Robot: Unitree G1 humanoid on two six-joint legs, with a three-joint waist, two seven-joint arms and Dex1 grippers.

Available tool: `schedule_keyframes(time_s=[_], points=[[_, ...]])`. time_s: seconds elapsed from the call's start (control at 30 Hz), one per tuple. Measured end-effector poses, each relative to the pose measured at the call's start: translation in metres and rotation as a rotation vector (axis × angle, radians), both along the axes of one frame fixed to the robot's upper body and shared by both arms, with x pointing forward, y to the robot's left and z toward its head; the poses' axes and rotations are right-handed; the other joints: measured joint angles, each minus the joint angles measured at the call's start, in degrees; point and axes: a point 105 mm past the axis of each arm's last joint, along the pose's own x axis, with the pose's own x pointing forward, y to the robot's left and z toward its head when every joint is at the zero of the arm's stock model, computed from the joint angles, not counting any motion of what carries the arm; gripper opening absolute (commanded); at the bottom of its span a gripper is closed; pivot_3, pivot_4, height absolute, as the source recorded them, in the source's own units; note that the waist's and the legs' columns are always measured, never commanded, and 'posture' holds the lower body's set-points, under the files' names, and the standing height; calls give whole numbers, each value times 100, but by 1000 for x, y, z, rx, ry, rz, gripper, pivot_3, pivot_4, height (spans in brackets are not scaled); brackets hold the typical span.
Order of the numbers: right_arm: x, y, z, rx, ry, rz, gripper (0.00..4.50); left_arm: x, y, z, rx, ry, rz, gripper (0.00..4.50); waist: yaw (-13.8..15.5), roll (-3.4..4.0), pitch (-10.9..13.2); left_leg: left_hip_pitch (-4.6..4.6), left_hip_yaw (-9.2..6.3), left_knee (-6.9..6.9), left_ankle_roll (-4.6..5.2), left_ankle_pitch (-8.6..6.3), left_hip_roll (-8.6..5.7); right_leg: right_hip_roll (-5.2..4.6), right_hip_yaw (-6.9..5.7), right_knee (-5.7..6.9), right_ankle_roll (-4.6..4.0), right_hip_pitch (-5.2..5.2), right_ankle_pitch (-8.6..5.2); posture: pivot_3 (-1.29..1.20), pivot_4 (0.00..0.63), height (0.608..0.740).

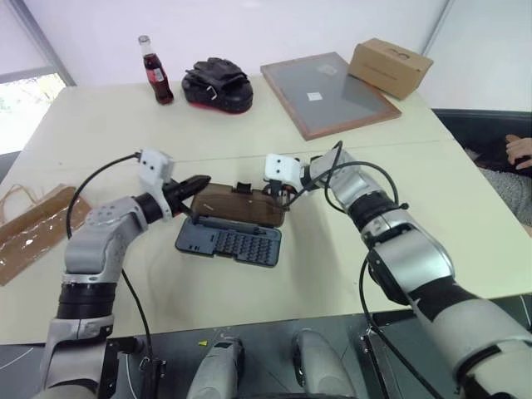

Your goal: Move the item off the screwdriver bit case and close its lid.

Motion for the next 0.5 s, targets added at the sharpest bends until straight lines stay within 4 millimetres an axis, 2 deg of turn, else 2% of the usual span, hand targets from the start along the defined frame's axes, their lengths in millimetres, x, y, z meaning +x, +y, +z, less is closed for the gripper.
schedule_keyframes(time_s=[0.27,0.5], points=[[-10,-4,6,-1,-94,36,15,17,20,2,-43,-10,121,0,12,-1,0,-2,0,2,-2,1,-1,-3,-1,0,1,0,0,0,150,740],[-17,-3,10,-13,-161,58,15,38,50,-3,-72,-7,298,0,9,-2,-1,-2,2,3,-3,2,-2,-2,-2,0,1,0,0,0,150,740]])
